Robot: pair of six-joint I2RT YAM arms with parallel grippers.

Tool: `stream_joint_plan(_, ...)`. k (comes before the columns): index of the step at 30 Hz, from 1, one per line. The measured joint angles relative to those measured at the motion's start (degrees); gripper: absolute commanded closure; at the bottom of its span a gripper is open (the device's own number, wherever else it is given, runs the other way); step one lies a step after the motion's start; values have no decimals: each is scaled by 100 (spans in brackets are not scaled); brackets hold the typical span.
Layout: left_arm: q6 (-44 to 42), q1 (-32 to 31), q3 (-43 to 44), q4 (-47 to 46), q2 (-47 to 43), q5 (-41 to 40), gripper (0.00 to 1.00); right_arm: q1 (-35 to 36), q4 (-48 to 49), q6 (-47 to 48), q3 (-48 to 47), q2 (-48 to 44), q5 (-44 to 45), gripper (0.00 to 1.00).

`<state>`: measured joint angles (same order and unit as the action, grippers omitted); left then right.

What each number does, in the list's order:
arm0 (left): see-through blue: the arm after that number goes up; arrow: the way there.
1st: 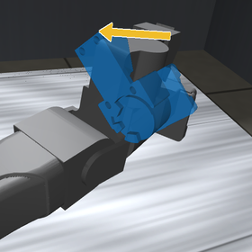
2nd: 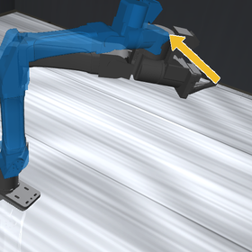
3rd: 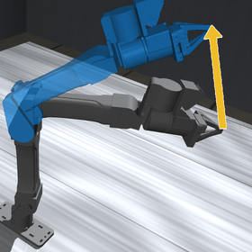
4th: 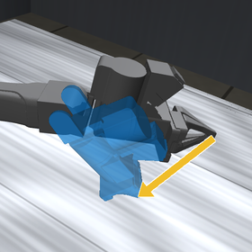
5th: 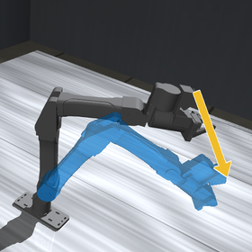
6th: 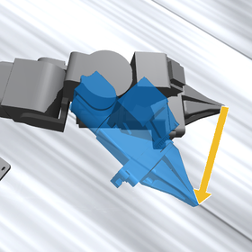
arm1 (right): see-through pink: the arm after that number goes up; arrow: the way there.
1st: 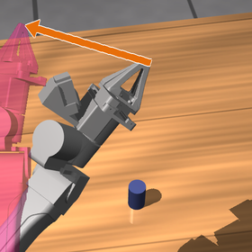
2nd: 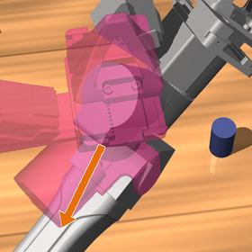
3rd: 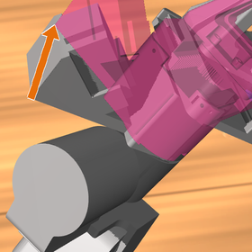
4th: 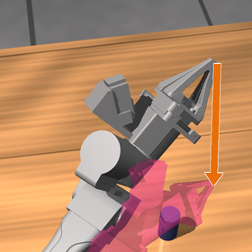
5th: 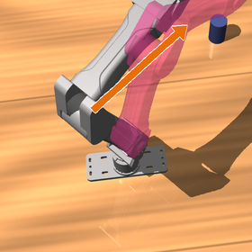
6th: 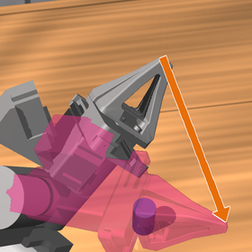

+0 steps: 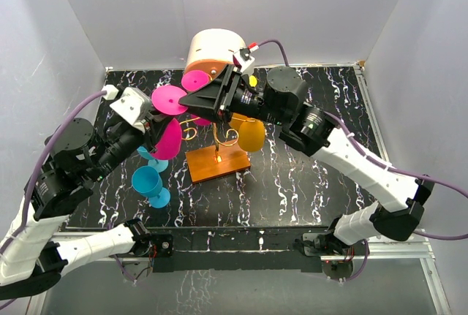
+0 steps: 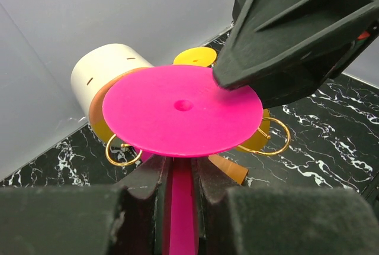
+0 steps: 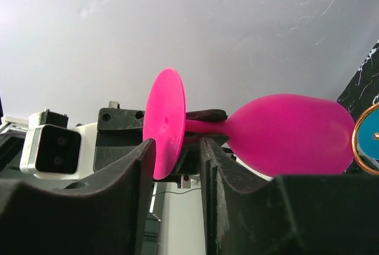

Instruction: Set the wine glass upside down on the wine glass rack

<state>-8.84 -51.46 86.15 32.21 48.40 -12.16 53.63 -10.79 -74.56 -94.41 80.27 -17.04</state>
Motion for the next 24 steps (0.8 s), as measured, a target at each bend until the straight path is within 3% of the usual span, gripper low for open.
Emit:
stream_joint_plan(7, -13, 0, 4, 87, -2, 11, 100, 57, 267, -387, 39, 160, -92, 100)
stream_joint_plan(9, -13, 0, 20, 120, -22, -11, 96, 81, 348, -538, 83, 164, -125, 100)
stream_joint_plan(13, 9, 0, 39, 208, -85, -63, 66, 122, 566, -730, 201, 164, -133, 100)
stream_joint_plan(18, 365, 2, 216, 424, -46, -236, 44, 140, 826, -787, 245, 214, -151, 100)
stream_joint_plan(24, 1281, 2, 435, 780, -149, -393, 37, 140, 1117, -809, 245, 459, -153, 100)
